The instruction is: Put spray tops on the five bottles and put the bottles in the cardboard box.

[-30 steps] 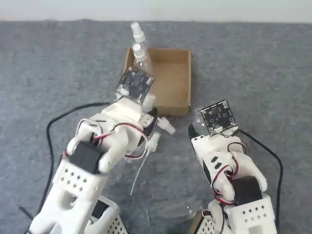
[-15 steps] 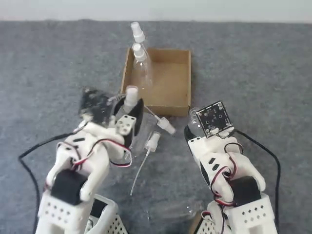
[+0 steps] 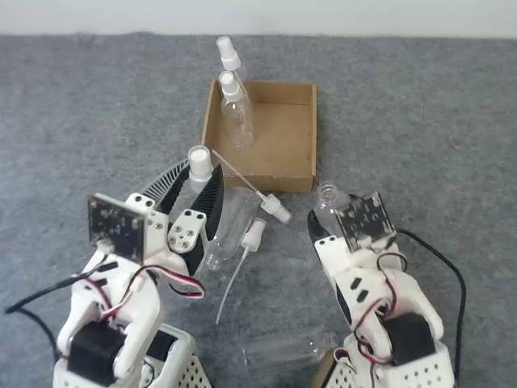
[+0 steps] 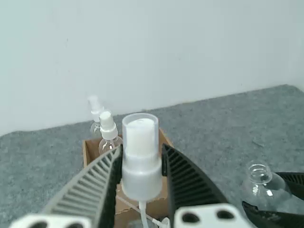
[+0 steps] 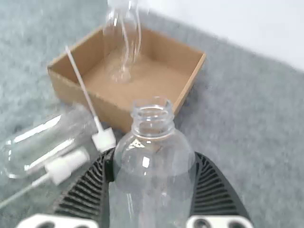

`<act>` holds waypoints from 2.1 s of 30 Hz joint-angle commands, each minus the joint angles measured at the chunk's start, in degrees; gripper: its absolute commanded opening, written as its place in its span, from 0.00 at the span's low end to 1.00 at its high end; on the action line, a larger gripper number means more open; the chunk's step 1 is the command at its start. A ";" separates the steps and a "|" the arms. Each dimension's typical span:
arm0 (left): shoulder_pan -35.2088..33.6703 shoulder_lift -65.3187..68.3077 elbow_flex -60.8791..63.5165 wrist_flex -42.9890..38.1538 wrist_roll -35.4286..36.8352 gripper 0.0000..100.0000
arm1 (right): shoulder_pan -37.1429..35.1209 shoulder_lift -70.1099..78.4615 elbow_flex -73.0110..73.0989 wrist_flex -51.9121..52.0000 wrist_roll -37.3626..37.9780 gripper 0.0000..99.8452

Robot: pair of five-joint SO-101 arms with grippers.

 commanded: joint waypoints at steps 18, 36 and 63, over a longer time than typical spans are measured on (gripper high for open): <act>-0.18 -2.73 -0.84 -8.00 0.70 0.01 | -9.27 -9.01 4.31 -1.71 0.88 0.07; -0.26 -14.95 1.19 -8.26 3.34 0.01 | -12.53 -9.01 10.99 -11.03 0.79 0.07; -7.74 -14.95 1.98 -10.29 11.60 0.01 | -21.23 -9.01 21.89 -27.21 1.23 0.07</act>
